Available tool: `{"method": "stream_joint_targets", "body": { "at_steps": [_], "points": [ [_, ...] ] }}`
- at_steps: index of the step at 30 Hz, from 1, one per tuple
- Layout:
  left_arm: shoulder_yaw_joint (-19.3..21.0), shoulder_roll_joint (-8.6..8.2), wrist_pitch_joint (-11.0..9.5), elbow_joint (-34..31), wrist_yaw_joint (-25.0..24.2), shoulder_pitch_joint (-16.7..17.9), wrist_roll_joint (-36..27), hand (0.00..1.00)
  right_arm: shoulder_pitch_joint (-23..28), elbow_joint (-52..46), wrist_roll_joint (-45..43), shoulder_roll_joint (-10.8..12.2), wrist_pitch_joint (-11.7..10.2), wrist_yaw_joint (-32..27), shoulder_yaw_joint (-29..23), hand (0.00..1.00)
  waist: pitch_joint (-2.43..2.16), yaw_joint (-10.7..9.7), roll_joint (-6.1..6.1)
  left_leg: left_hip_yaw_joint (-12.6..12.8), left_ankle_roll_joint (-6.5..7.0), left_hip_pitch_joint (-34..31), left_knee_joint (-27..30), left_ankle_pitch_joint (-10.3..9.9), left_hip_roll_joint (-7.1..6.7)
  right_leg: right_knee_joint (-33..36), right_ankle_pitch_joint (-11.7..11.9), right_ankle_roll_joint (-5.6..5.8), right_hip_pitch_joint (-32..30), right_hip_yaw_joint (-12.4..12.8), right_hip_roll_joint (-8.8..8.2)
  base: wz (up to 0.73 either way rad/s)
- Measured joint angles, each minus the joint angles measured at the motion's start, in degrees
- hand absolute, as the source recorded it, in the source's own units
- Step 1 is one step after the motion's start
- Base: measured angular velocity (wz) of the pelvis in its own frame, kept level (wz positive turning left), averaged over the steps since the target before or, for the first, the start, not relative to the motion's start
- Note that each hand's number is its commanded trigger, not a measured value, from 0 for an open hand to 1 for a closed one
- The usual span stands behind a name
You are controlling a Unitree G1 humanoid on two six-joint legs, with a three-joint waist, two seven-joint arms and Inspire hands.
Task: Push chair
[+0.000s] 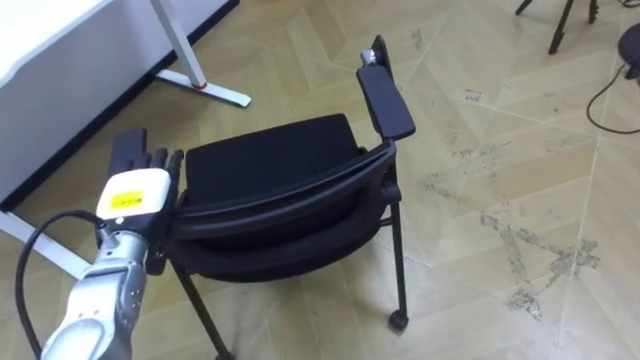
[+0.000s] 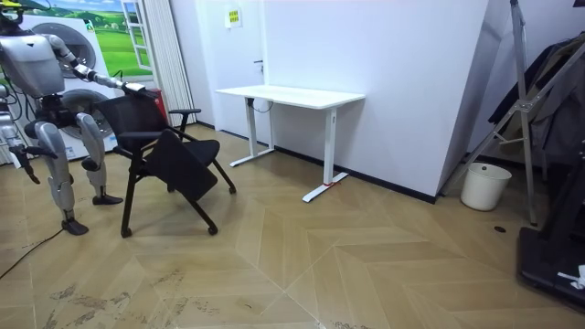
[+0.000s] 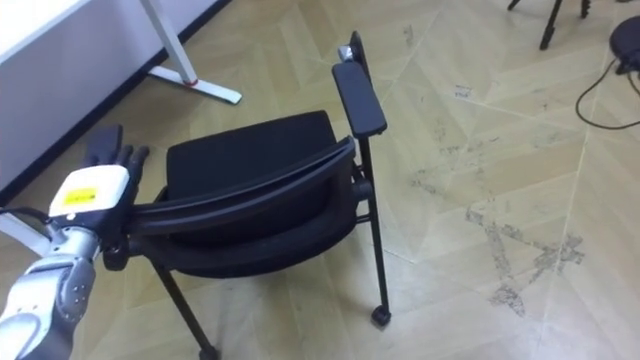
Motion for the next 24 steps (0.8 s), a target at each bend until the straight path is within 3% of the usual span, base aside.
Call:
{"method": "stream_joint_targets", "body": {
  "at_steps": [3, 8, 10, 11, 12, 13, 24],
  "points": [
    [-2.0, 1.51, 0.6, -3.2, -3.3, 0.0, 0.0, 0.0, 0.0, 0.0, 0.3, 0.0, -0.1, -0.4, 0.1, 0.0, 0.03, 0.0, 0.04, -0.2, 0.0, 0.1, 0.0, 0.0, 0.0, 0.0, 0.0, 0.0, 0.2, 0.0, 0.01, 0.0],
    [-2.7, 1.76, 0.2, -5.2, -6.1, -1.5, -0.1, 0.0, -0.3, 0.2, 0.4, 0.0, -0.8, -1.8, 0.2, 0.0, 0.42, -0.1, -0.28, -0.2, 0.0, 0.2, 0.4, 0.0, 0.01, 0.0, 0.0, -0.01, 0.6, -0.3, -0.04, 0.03],
    [-3.2, 1.81, -0.6, -5.2, -6.2, -2.1, -0.1, 0.35, -0.5, 0.5, 0.3, 0.0, -1.1, -2.6, 0.2, 0.0, 0.53, -0.3, -0.38, -0.2, 0.0, 0.1, 0.7, 0.0, 0.04, 0.0, 0.0, -0.01, 0.7, -0.3, -0.04, 0.0],
    [-3.3, 1.81, -0.7, -5.2, -6.3, -2.2, -0.1, 0.61, -0.5, 0.7, 0.3, 0.0, -1.2, -2.8, 0.2, 0.0, 0.54, -0.4, -0.38, -0.2, 0.0, 0.1, 0.8, 0.0, 0.05, 0.0, 0.0, -0.01, 0.7, -0.3, -0.04, 0.0],
    [-3.5, 1.82, -0.8, -5.2, -6.7, -2.2, -0.2, 0.74, -0.7, 0.9, 0.3, 0.0, -1.2, -3.2, 0.2, 0.0, 0.56, -0.6, -0.35, -0.2, 0.0, 0.1, 0.8, 0.0, 0.06, 0.0, 0.0, -0.01, 0.7, -0.3, -0.04, 0.0],
    [-3.7, 1.82, -0.8, -5.2, -7.4, -2.2, -0.2, 1.0, -0.8, 1.1, 0.3, 0.0, -1.2, -3.3, 0.2, 0.0, 0.55, -0.9, -0.31, 0.0, 0.0, 0.1, 0.9, 0.0, 0.06, 0.0, 0.0, 0.0, 0.6, -0.2, -0.03, -0.04],
    [-3.8, 2.24, -0.8, -5.1, -11.9, -2.2, -1.7, 1.0, -0.2, 1.2, 0.5, -0.1, -1.2, -3.0, 0.1, 0.0, 0.43, -0.9, -0.1, 0.1, 0.0, 0.1, 0.9, 0.0, 0.06, 0.2, 0.0, 0.0, 0.0, 1.0, 0.09, -0.05]
  ]
}}
